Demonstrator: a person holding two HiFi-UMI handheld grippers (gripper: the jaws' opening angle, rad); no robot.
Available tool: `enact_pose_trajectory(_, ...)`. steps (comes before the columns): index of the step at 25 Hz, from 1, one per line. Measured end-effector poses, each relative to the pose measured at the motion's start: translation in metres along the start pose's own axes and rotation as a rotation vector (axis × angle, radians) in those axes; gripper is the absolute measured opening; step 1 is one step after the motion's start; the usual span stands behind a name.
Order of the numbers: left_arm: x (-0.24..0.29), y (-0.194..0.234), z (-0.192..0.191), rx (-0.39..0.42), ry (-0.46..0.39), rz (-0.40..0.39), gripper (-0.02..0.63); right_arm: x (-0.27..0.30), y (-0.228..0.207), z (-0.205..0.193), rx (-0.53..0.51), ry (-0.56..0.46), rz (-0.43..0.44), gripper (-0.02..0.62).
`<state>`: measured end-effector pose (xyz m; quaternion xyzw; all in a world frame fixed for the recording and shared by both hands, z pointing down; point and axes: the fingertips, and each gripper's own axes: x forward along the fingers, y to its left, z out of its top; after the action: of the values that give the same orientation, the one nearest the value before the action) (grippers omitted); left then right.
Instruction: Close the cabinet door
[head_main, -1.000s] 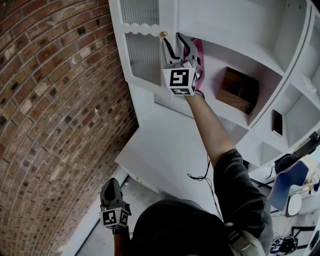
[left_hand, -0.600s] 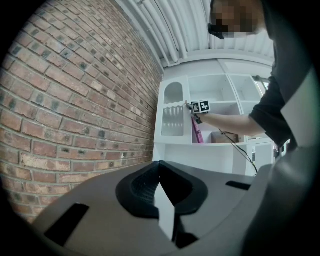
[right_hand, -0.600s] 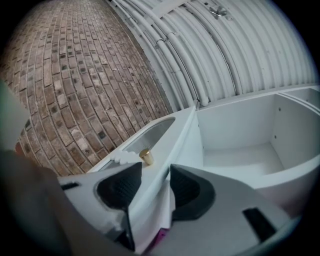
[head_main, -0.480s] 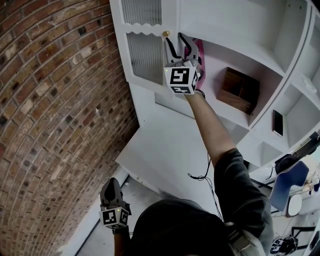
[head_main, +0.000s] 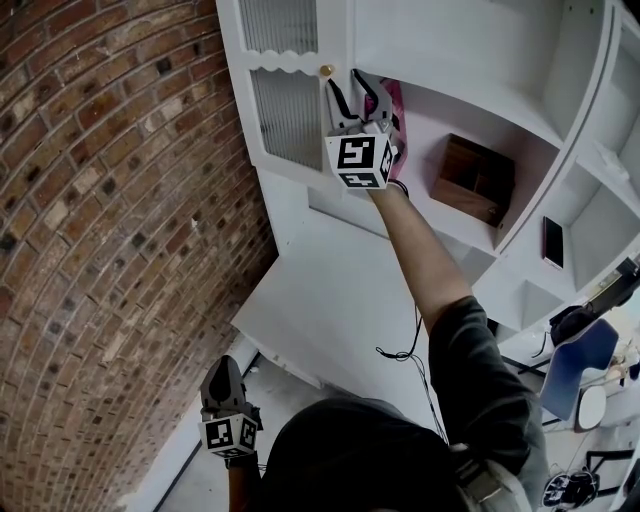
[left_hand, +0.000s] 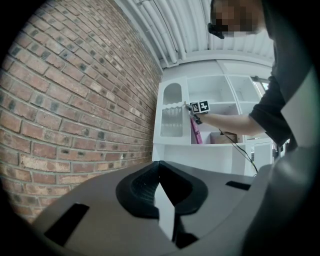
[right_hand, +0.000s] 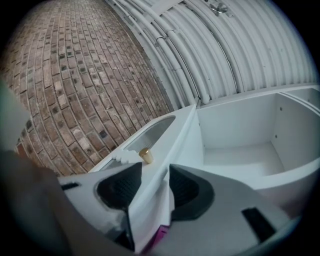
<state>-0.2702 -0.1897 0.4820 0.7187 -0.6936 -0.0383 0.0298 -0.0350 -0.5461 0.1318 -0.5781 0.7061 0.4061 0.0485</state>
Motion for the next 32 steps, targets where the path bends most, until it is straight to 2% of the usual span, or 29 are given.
enact_pose_trajectory(9,-0.009,0.003,-0.001,0.003,-0.002,0.014,0.002,0.004,-0.004,-0.008,0.001,0.036,-0.018,0.169)
enact_pose_trajectory(21,-0.007,-0.004,-0.002,0.006,0.005,0.008,0.002,0.005,-0.004,-0.009,-0.016,0.047,0.008,0.169)
enact_pose_trajectory(32,-0.009,-0.013,-0.005,0.003,0.013,-0.012,0.002,-0.020,-0.010,0.004,0.034,0.011,0.031,0.169)
